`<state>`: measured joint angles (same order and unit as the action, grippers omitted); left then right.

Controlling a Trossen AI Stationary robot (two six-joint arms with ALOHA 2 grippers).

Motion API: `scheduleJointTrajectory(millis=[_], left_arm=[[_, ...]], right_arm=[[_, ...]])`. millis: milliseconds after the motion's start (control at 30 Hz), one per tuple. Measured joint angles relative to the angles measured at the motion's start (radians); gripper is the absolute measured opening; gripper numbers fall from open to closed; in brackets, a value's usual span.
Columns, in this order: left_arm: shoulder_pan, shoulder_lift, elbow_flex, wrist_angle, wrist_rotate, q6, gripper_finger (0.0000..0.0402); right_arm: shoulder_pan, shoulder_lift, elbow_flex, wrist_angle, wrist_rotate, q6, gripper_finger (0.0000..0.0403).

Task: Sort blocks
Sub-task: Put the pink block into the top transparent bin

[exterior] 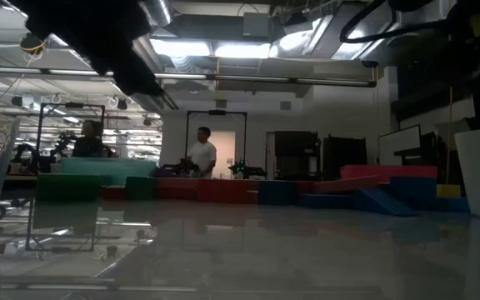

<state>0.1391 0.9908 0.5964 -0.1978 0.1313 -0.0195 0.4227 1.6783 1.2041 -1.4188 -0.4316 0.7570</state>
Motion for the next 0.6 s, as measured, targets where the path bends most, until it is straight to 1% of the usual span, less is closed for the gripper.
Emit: scheduleJointTrajectory(millis=[167,300,433,600], left_arm=[[-0.014,0.148,0.000,0.107,-0.032,0.001,0.0196],[-0.014,0.248,0.000,0.146,-0.056,0.009,0.0196],[-0.014,0.326,0.000,0.156,-0.066,0.054,0.0196],[-0.013,0.398,0.000,0.185,-0.120,0.092,0.0196]], right_arm=[[-0.046,0.001,0.006,-0.052,-0.052,-0.001,0.0211],[-0.072,0.001,0.066,-0.134,-0.045,-0.030,0.0211],[-0.086,-0.004,0.156,-0.145,0.018,-0.056,0.0211],[-0.094,-0.008,0.275,-0.153,0.174,-0.051,0.0211]])
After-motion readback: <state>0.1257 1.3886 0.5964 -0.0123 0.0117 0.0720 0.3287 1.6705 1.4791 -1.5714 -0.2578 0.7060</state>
